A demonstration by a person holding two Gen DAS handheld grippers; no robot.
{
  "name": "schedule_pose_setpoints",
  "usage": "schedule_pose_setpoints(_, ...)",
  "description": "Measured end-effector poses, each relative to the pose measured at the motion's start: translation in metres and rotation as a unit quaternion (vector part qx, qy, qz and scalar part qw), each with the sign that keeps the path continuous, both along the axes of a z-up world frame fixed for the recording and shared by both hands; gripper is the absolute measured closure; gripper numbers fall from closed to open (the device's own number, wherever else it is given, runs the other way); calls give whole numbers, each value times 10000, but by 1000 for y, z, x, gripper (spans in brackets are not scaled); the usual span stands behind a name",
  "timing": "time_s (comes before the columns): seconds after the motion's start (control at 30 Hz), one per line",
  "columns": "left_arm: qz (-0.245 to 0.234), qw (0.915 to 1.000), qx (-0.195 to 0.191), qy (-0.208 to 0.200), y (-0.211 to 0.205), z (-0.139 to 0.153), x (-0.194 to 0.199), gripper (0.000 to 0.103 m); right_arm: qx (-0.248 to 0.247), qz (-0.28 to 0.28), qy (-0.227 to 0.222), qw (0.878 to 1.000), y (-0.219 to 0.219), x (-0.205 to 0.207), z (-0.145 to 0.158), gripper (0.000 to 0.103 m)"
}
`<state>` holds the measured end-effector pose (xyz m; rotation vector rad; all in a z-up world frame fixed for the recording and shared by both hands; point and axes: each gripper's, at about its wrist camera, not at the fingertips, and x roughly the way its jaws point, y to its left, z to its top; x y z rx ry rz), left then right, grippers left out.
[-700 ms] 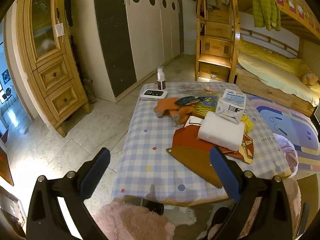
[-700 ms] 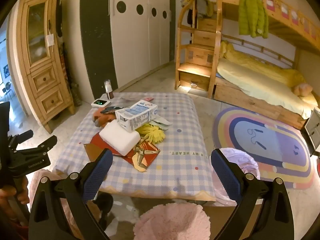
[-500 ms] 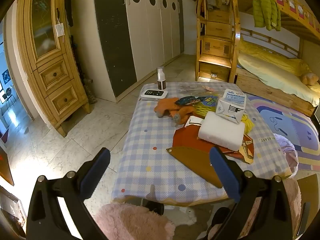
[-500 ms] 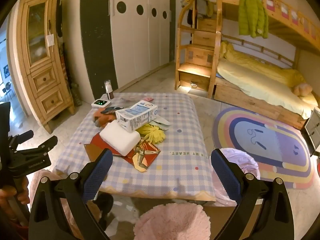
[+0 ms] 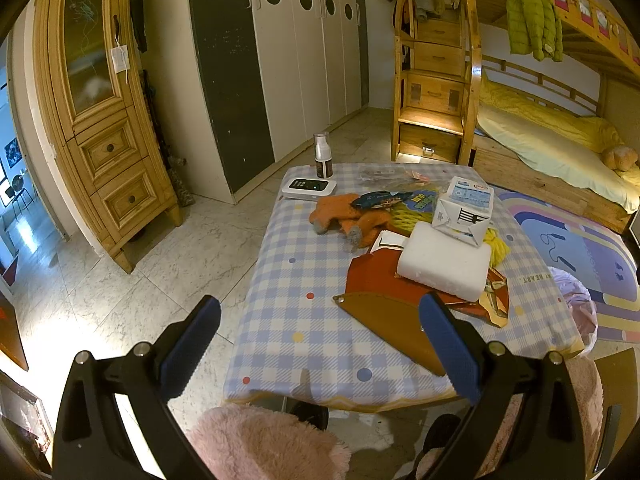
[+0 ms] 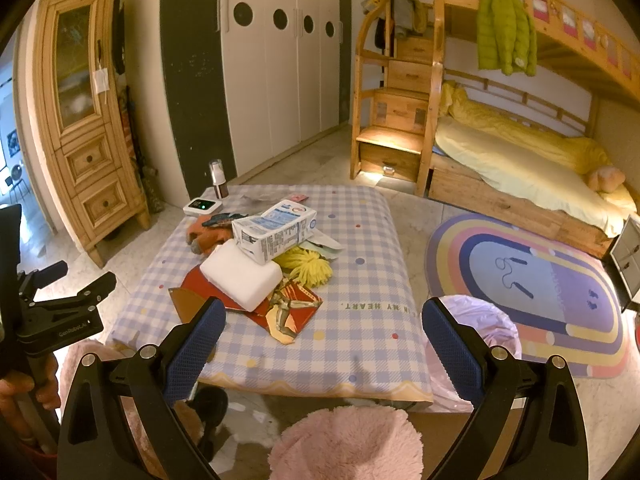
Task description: Collect trash
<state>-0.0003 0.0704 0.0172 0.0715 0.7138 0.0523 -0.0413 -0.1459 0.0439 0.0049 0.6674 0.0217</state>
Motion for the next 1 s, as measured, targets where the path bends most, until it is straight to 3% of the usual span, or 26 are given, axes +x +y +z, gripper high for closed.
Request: schedule_pose_setpoints(1.0,14,10000,3,37,1,-1,-1,7,11,-12,-43,10000,-1,4,-1,6)
